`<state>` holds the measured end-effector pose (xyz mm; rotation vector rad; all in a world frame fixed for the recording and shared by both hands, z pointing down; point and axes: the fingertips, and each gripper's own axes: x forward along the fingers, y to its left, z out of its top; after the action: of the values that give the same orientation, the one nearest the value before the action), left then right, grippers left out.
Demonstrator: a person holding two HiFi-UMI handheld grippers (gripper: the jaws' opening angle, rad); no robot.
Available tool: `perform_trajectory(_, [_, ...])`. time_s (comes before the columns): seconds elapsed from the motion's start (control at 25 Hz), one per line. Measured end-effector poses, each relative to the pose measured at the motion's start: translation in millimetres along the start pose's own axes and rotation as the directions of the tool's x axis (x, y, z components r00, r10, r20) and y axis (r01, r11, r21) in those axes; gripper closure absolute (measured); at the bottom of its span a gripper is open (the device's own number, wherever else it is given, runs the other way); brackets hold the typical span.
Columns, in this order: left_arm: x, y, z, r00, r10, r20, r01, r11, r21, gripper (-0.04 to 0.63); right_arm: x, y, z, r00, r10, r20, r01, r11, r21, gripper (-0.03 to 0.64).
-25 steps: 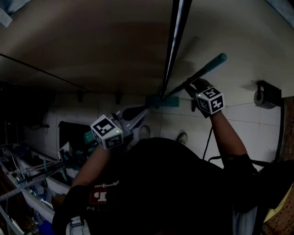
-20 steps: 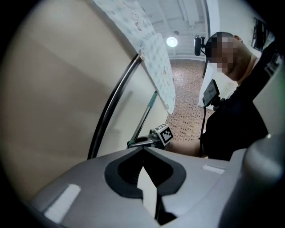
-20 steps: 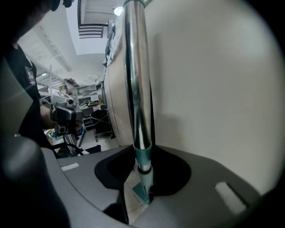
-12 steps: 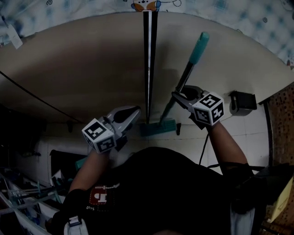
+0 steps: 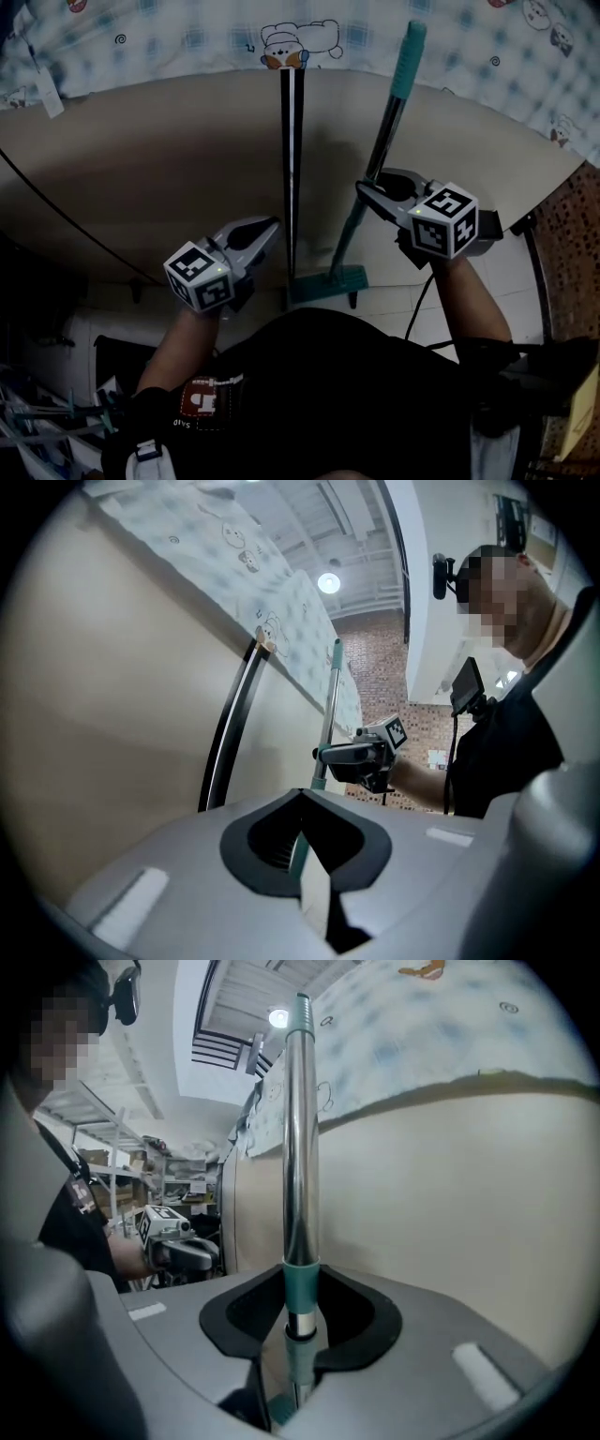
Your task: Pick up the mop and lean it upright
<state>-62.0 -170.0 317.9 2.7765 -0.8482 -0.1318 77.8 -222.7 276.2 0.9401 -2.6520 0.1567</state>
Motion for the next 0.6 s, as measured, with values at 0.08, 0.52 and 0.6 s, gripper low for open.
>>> perform_trajectory(0.08, [2.5, -1.0, 2.8, 1.0, -0.005, 0.002, 0.005, 1.0, 0.005, 0.595, -10.2, -5.3, 15.1, 1.0, -0.02, 0.021, 0.02, 1.0, -0.003, 0.491])
perform_trajectory(0.52, [7.4, -2.5, 16.1, 1.0, -0.007, 0.026, 0.006, 1.0, 0.019, 0.595, -30.0, -1.7, 56.7, 0.998, -0.018, 0.062, 0.02, 1.0, -0.021, 0.489])
perform_trajectory(0.6, [6.8, -1.0, 16.8, 1.0, -0.001, 0.025, 0.001, 1.0, 0.017, 0.595, -28.3, 0.4, 56.7, 0.998, -0.013, 0.058, 0.015, 1.0, -0.025, 0.489])
